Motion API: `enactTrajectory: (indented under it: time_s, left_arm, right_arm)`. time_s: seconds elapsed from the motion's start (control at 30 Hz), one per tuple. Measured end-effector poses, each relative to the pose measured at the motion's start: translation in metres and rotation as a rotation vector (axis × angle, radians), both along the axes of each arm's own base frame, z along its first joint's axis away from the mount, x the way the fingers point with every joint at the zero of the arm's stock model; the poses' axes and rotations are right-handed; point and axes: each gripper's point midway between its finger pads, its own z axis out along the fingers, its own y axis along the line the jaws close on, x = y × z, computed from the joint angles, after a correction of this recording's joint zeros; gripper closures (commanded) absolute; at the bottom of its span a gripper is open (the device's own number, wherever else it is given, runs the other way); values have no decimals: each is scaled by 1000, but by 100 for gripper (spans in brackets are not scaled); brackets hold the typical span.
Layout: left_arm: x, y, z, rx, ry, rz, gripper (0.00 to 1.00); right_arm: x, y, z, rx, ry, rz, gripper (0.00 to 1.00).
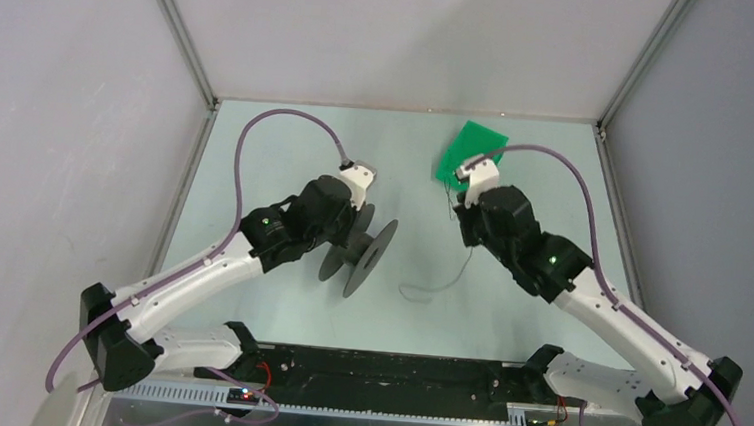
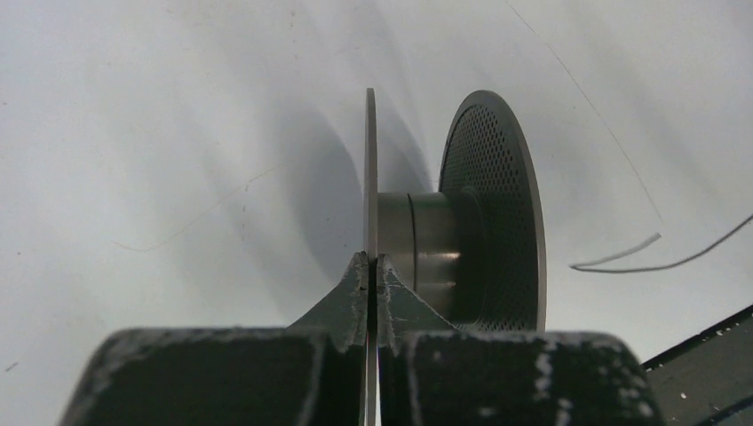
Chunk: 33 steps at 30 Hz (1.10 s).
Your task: Wrap the cables
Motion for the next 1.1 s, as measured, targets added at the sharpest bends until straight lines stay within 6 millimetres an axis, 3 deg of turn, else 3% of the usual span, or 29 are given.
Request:
enactTrajectory:
  time_s: [0.23,0.4,0.53,0.57,0.63,0.8,0.93,1.1]
  left_arm:
    - [-1,-7,-3,-6,28,-20,98]
    - [-1,-7,-2,-4,26,-20,87]
    - [-1,-7,-3,-4,27,-19,80]
    - [-1,-7,-3,-4,28,-18,79]
    - [-1,-7,-3,-6,29,-18,77]
    - [-1,-7,-2,-14,30,-15,74]
    - [-2,-4,4,-34,19,-7,74]
    - [-3,-1,13,-69,8,0,72]
  right_arm:
    - [-34,-13,-84,48,202,-54,92]
    - [-36,-27,-125,36,292,-174,82]
    - [-27,-39,-133,30,298,-273,68]
    - [-26,-42,-134,28,295,-287,55]
    - [-25,-43,-133,35,295,-297,47]
    - [-35,-30,-125,85,316,-209,45]
    - [-53,0,-114,160,354,-26,48]
    - [-73,28,-132,149,461,103,48]
